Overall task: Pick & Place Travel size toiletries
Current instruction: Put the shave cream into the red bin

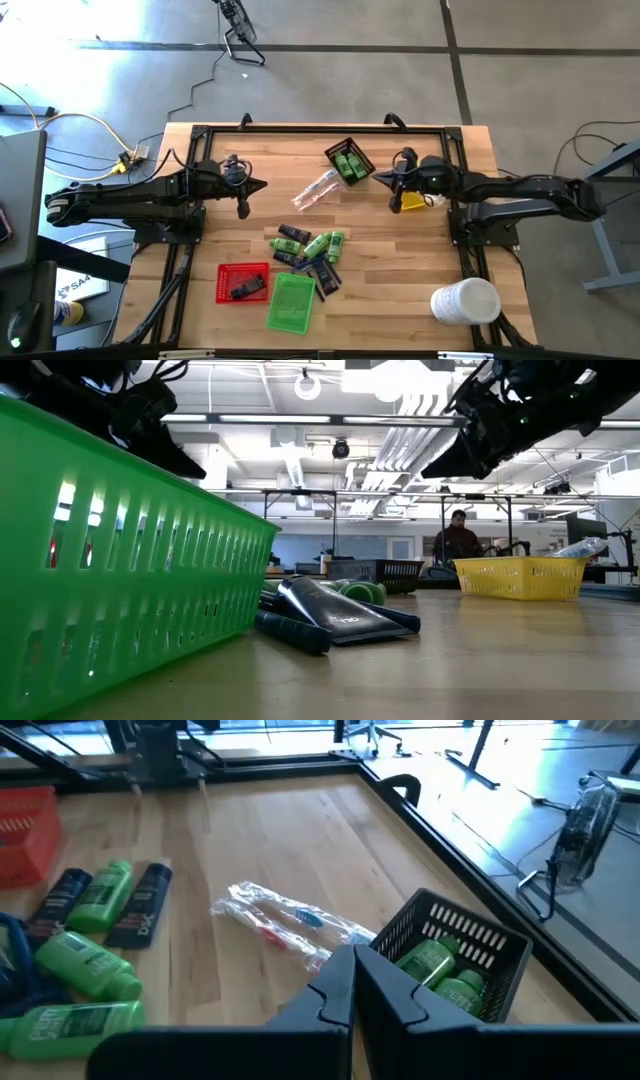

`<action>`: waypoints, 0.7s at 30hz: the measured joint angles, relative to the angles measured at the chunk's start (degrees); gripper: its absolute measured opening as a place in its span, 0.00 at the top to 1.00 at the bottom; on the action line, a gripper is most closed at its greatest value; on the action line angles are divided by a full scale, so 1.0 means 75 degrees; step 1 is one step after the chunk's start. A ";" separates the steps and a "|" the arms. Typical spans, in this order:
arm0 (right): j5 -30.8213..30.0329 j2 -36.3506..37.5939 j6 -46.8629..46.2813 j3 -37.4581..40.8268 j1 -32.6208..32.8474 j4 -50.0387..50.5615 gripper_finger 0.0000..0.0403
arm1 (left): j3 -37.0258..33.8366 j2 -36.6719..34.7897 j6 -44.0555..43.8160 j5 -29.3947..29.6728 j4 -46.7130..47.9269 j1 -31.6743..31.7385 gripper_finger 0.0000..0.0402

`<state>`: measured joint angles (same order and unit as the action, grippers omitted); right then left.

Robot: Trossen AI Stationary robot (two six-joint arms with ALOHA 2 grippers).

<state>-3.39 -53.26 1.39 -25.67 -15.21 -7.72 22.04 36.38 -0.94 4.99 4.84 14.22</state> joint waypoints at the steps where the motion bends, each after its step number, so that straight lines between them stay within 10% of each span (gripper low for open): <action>1: 0.0129 0.0095 0.0000 0.0031 -0.0079 0.0002 0.99 | 0.0000 0.0000 -0.0075 0.0000 -0.0016 0.0000 1.00; 21: 0.0474 0.0520 0.0077 0.0049 -0.0579 0.0183 0.99 | 0.0000 0.0110 -0.1446 -0.0793 -0.0142 -0.0003 1.00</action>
<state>0.16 -49.36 1.96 -25.30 -19.56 -6.35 22.04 37.20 -11.78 -0.95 3.77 14.20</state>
